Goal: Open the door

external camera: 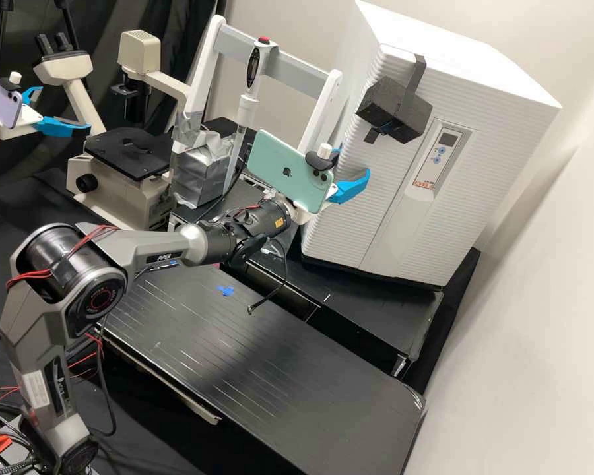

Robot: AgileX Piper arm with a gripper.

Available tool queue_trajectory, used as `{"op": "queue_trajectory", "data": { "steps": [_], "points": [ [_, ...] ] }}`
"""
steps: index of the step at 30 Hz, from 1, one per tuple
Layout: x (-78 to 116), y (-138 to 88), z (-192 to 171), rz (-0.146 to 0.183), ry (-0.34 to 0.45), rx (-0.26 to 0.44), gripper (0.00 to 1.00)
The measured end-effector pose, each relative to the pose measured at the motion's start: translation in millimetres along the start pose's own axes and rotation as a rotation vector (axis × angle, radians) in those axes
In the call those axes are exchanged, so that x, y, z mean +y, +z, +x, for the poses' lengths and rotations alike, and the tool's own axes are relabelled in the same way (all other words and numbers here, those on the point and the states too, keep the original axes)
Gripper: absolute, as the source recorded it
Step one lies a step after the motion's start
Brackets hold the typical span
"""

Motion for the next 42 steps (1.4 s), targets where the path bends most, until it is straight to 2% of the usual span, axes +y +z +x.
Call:
{"op": "queue_trajectory", "data": {
  "steps": [7, 12, 22, 26, 36, 42],
  "points": [
    [3.6, 12.8, -6.9, -0.005, 0.009, 0.019, 0.0],
    [10.7, 20.9, -17.9, 0.016, 0.021, 0.032, 0.0],
    [29.5, 46.6, -53.0, 0.116, 0.089, 0.045, 0.0],
    [36.1, 57.2, -64.8, 0.146, 0.123, 0.046, 0.0],
    [49.3, 88.2, -89.6, 0.181, 0.206, -0.003, 0.0],
    [56.2, 99.4, -98.2, 0.184, 0.25, -0.031, 0.0]
  ]
}}
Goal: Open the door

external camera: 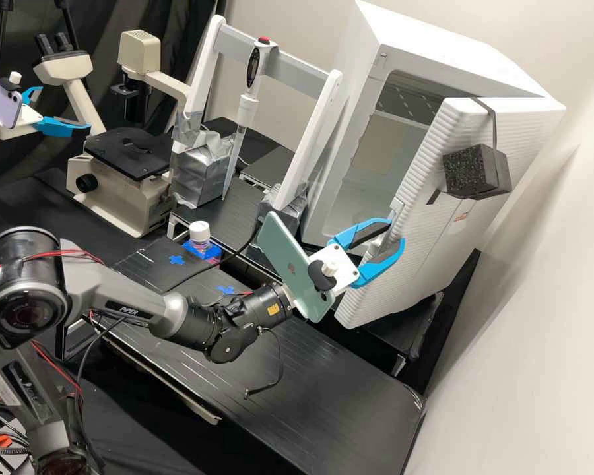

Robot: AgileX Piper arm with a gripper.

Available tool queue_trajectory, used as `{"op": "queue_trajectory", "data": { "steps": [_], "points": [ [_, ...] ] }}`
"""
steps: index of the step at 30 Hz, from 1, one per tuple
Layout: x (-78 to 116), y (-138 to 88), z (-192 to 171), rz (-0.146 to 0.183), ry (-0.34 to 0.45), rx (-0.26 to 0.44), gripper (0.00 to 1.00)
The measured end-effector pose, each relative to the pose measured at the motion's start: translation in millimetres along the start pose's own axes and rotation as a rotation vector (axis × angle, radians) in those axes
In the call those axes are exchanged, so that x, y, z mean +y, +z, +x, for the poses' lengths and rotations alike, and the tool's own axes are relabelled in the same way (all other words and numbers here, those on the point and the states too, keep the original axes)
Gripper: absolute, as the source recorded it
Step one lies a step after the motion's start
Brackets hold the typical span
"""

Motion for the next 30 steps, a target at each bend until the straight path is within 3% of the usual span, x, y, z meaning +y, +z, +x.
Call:
{"op": "queue_trajectory", "data": {
  "steps": [5, 11, 12, 18, 26, 30],
  "points": [
    [0.0, 5.2, -10.5, 0.022, -0.005, 0.003, 0.0],
    [1.2, 21.0, -34.3, 0.028, -0.022, -0.07, 0.0],
    [1.2, 24.7, -39.3, 0.029, -0.026, -0.089, 1.0],
    [-0.9, 26.2, -67.3, 0.004, -0.05, -0.101, 1.0],
    [-15.3, 8.0, -97.8, -0.019, -0.116, 0.056, 1.0],
    [-26.0, 5.4, -109.6, -0.022, -0.173, 0.077, 1.0]
  ]
}}
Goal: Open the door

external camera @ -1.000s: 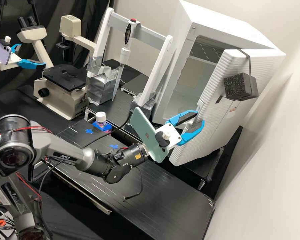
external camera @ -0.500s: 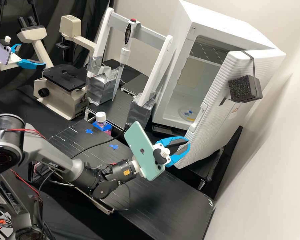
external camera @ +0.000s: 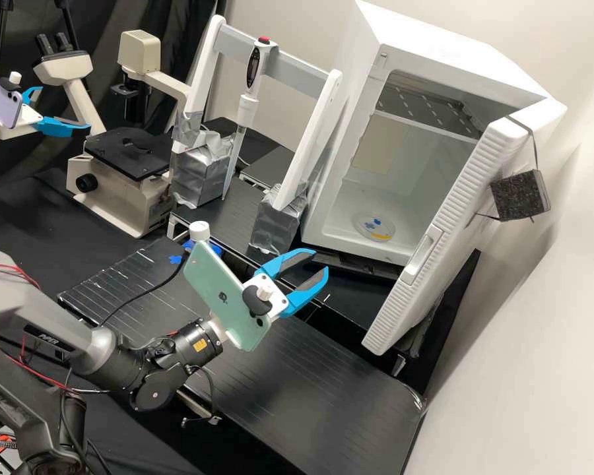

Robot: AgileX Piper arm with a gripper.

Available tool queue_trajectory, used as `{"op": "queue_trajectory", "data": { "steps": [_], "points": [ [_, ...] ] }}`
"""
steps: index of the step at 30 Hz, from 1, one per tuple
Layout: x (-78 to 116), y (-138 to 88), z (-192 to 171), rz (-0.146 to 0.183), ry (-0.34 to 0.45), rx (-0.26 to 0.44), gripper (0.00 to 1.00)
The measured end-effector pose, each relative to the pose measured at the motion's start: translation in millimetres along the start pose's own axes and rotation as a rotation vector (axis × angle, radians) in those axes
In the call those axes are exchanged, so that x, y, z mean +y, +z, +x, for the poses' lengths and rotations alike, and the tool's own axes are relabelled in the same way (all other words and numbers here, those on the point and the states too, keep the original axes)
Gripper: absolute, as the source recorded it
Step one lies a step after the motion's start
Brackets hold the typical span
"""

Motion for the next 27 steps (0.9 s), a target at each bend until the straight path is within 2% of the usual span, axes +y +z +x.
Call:
{"op": "queue_trajectory", "data": {
  "steps": [2, 12, 27],
  "points": [
    [-4.9, -1.6, -2.9, 0.002, -0.022, 0.008, 1.0],
    [-25.6, 0.2, -5.1, 0.058, -0.115, 0.009, 1.0],
    [-35.4, 6.5, -7.0, 0.117, -0.113, -0.033, 1.0]
  ]
}}
